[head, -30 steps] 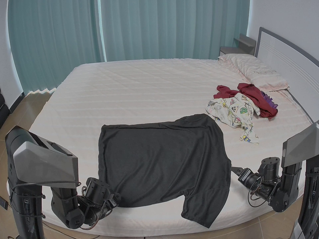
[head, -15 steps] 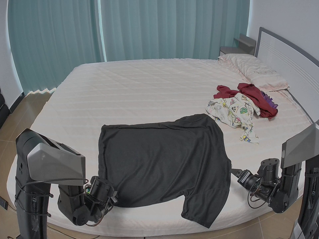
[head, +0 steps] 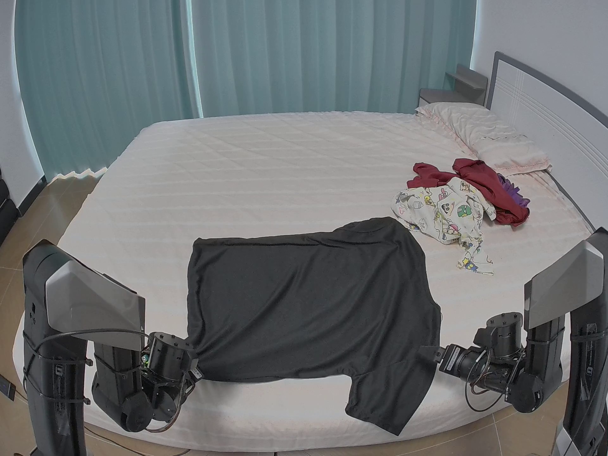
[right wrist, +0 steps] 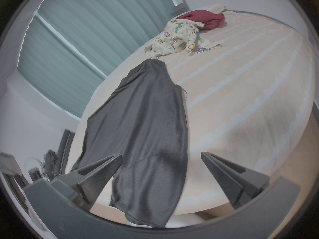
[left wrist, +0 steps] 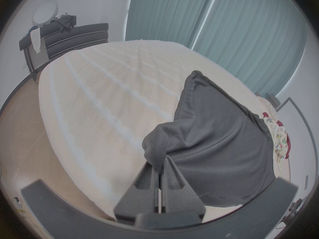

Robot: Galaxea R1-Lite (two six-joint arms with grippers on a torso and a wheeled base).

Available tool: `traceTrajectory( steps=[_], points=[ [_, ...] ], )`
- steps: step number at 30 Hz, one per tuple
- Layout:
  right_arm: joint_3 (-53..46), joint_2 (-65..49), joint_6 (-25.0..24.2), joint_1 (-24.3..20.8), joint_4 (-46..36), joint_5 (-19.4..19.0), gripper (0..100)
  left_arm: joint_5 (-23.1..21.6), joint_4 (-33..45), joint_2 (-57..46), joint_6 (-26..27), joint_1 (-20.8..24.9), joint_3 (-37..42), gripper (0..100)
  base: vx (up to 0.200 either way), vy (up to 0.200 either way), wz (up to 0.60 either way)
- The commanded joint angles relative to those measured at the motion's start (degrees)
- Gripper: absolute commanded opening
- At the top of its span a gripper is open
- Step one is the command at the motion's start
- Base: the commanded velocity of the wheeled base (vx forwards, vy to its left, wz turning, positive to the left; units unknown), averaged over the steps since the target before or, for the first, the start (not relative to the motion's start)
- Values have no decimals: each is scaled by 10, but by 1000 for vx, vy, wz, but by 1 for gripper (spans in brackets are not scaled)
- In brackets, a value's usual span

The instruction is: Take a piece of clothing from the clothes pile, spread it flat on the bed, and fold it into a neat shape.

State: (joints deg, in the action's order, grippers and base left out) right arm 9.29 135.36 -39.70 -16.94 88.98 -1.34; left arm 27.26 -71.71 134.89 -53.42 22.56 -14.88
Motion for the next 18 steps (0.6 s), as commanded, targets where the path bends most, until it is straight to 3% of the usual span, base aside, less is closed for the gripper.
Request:
traceTrajectory(
  steps=[1,2,3,7,18],
  points=[
    [9,55,45,11,3,-16,100,0,-51,17,18,-9,29,0,0,0,0],
    [9,55,45,11,3,-16,100,0,-51,17,18,-9,29,0,0,0,0],
    [13,52,65,12,-12,-40,100,0,-85,45,32,-18,32,0,0,0,0],
    [39,25,100,16,-92,-42,100,-4,-128,64,33,-23,38,0,0,0,0],
    [151,28,101,24,-182,-46,100,-22,-148,73,31,-26,44,0,0,0,0]
  ],
)
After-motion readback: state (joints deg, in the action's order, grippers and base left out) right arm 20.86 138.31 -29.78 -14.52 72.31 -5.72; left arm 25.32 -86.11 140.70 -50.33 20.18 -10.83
